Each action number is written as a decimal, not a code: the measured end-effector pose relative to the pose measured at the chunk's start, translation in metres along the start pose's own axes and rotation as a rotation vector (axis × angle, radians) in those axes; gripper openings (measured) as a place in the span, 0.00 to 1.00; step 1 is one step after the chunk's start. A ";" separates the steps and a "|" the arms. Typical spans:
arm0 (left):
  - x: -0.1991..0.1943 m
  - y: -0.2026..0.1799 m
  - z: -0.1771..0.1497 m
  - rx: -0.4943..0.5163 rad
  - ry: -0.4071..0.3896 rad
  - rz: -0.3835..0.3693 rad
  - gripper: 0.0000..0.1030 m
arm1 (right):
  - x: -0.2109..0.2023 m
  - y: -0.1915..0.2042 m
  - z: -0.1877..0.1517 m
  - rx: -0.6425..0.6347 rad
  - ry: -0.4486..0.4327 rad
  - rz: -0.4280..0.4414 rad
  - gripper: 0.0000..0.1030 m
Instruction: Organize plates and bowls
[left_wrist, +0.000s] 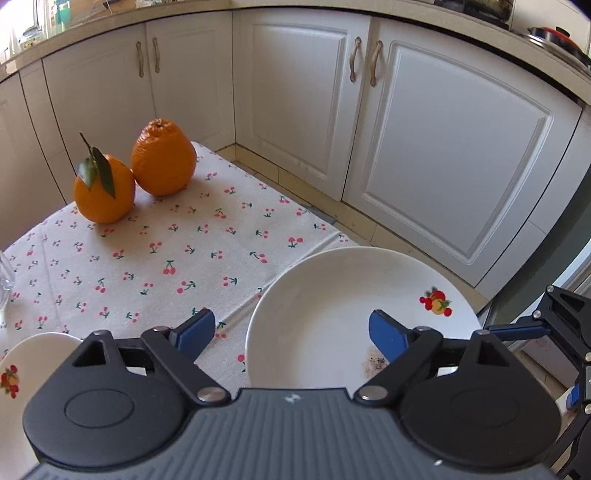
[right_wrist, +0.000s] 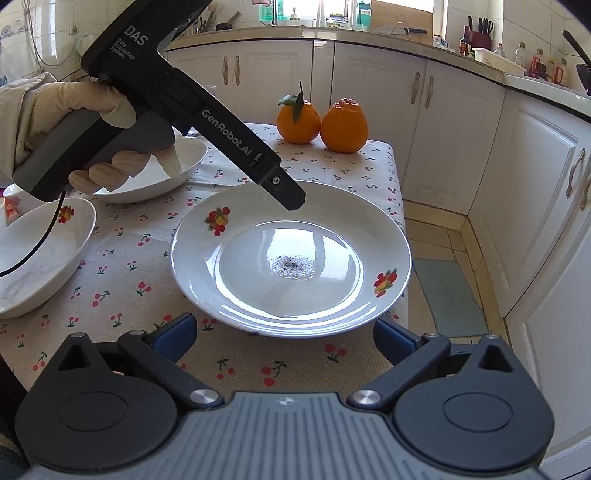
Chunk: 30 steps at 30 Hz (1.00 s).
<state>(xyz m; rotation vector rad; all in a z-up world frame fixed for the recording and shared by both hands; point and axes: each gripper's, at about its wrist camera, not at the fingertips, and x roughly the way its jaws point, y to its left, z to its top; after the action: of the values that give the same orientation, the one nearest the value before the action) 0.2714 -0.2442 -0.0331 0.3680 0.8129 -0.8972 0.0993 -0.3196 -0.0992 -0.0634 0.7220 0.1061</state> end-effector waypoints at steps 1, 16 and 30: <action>-0.009 -0.001 -0.001 -0.002 -0.014 0.008 0.88 | -0.004 0.002 0.000 0.001 -0.007 0.000 1.00; -0.162 -0.035 -0.073 0.004 -0.245 0.184 0.95 | -0.067 0.052 -0.004 0.005 -0.119 0.023 1.00; -0.203 -0.061 -0.212 -0.088 -0.230 0.394 0.96 | -0.086 0.096 -0.015 0.036 -0.154 0.066 1.00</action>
<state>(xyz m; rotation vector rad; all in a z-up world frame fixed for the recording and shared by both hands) 0.0495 -0.0431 -0.0149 0.3256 0.5396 -0.5214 0.0145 -0.2320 -0.0553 0.0030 0.5723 0.1595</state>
